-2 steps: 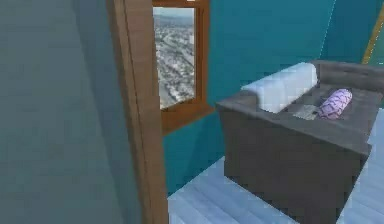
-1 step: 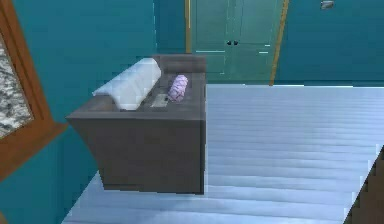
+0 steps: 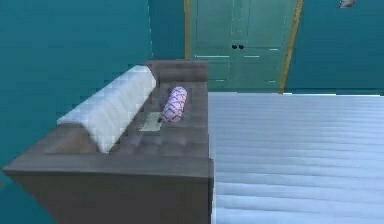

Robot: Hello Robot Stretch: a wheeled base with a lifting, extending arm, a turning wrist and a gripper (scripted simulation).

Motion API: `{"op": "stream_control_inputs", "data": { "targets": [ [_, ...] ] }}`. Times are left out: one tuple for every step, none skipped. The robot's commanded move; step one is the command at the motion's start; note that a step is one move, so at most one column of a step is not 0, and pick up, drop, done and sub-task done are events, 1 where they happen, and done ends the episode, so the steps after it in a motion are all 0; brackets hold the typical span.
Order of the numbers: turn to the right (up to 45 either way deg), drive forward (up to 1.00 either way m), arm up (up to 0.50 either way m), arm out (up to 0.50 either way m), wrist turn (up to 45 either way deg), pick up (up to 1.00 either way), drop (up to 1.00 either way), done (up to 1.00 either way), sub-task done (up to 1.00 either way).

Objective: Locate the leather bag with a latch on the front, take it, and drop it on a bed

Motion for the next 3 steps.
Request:
{"op": "stream_control_inputs", "data": {
  "targets": [
    [42.0, 0.0, 0.0, 0.0, 0.0, 0.0, 0.0, 0.0, 0.0],
    [0.0, 0.3, 0.0, 0.0, 0.0, 0.0, 0.0, 0.0, 0.0],
    [9.0, 0.0, 0.0, 0.0, 0.0, 0.0, 0.0, 0.0, 0.0]
  ]
}}
